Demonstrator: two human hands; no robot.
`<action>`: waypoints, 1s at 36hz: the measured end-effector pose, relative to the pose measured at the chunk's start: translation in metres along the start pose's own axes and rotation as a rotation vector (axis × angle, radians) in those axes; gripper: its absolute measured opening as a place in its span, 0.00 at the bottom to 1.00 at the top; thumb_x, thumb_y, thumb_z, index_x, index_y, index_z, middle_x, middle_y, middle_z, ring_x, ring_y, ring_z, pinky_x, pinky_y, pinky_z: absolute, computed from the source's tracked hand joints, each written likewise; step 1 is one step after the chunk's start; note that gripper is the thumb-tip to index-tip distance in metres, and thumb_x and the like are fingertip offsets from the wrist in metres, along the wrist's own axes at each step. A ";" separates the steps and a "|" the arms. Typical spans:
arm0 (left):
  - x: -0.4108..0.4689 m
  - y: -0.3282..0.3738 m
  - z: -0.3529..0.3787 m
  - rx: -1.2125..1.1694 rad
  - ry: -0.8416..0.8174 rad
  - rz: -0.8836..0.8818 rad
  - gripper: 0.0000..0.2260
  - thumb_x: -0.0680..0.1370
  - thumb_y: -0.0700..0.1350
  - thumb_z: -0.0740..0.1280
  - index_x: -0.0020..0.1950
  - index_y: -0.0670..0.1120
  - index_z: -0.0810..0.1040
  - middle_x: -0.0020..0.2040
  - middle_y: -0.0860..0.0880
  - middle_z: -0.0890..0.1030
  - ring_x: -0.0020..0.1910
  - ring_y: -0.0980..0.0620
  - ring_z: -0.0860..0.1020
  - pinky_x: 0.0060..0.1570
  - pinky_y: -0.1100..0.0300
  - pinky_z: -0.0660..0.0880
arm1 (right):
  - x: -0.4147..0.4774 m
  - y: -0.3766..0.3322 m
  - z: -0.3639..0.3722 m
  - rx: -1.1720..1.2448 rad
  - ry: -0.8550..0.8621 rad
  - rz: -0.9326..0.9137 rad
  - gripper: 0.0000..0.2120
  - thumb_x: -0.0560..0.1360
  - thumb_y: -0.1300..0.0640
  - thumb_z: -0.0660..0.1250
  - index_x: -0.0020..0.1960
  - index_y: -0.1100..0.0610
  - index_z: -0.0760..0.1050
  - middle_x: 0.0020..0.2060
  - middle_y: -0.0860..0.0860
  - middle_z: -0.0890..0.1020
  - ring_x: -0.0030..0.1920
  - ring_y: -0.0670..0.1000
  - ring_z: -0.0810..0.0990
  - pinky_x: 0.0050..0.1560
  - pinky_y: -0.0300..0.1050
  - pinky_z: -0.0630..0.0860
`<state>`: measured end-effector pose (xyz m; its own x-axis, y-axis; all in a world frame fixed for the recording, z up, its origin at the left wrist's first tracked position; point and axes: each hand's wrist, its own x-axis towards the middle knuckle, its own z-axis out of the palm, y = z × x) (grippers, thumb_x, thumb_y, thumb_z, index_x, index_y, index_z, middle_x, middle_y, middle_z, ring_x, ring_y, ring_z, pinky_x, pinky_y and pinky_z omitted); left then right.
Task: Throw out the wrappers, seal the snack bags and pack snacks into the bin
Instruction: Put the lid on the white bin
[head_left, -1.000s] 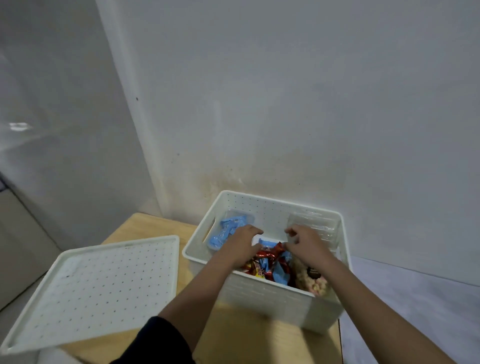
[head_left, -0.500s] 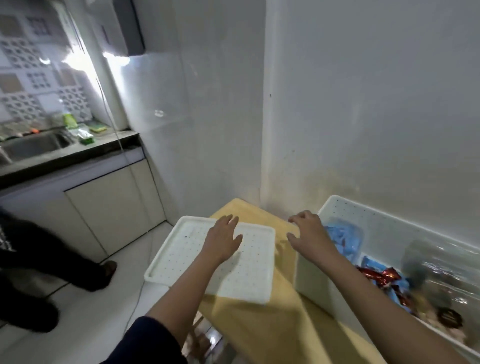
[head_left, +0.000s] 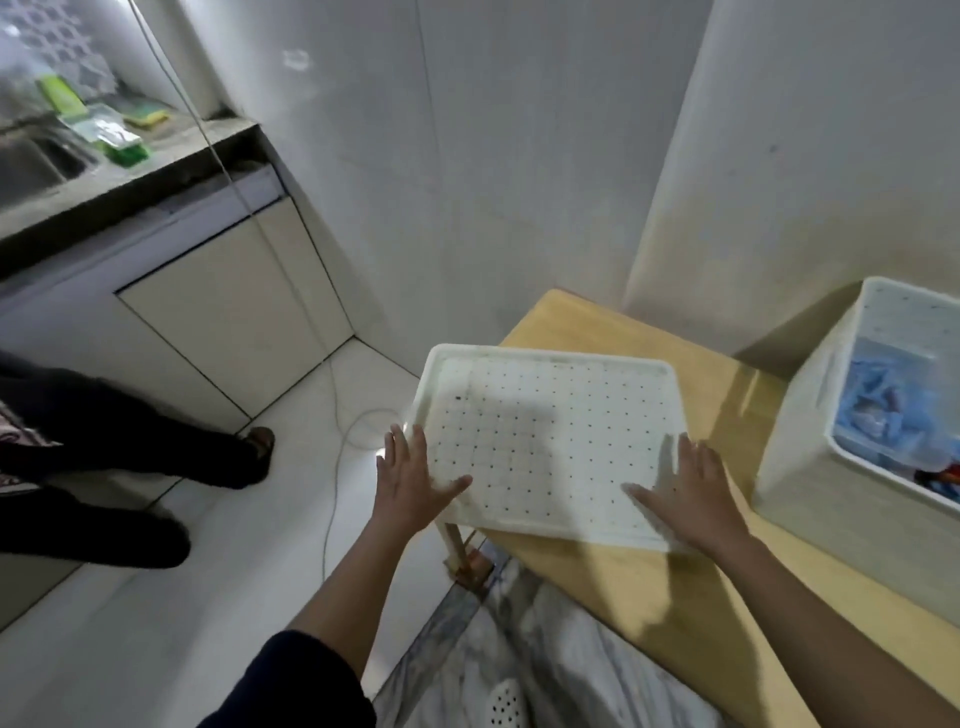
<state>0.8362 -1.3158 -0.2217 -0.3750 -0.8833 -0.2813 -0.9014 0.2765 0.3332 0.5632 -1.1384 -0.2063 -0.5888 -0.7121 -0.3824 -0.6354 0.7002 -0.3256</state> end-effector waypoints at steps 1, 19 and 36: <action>0.003 -0.005 0.004 -0.003 -0.014 -0.006 0.50 0.69 0.69 0.63 0.76 0.44 0.40 0.77 0.40 0.40 0.76 0.43 0.39 0.74 0.45 0.42 | -0.002 -0.001 0.004 -0.004 -0.013 0.015 0.48 0.73 0.35 0.60 0.75 0.61 0.37 0.76 0.57 0.42 0.76 0.57 0.40 0.75 0.51 0.43; 0.019 -0.025 0.008 -0.391 0.026 -0.075 0.58 0.57 0.62 0.78 0.76 0.46 0.47 0.68 0.44 0.61 0.67 0.44 0.63 0.65 0.46 0.70 | -0.003 -0.003 0.032 0.349 0.169 0.193 0.45 0.62 0.50 0.78 0.71 0.58 0.57 0.72 0.57 0.58 0.71 0.59 0.55 0.68 0.56 0.62; -0.007 -0.016 -0.118 -0.464 0.314 -0.069 0.56 0.56 0.63 0.78 0.74 0.42 0.54 0.69 0.43 0.62 0.68 0.43 0.64 0.66 0.47 0.68 | 0.005 -0.087 -0.072 0.388 0.351 -0.163 0.45 0.60 0.50 0.79 0.67 0.63 0.59 0.70 0.58 0.58 0.71 0.58 0.57 0.68 0.53 0.62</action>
<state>0.8789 -1.3584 -0.1192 -0.1722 -0.9833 -0.0583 -0.7050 0.0817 0.7045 0.5797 -1.2070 -0.1176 -0.6716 -0.7409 -0.0099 -0.5406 0.4991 -0.6772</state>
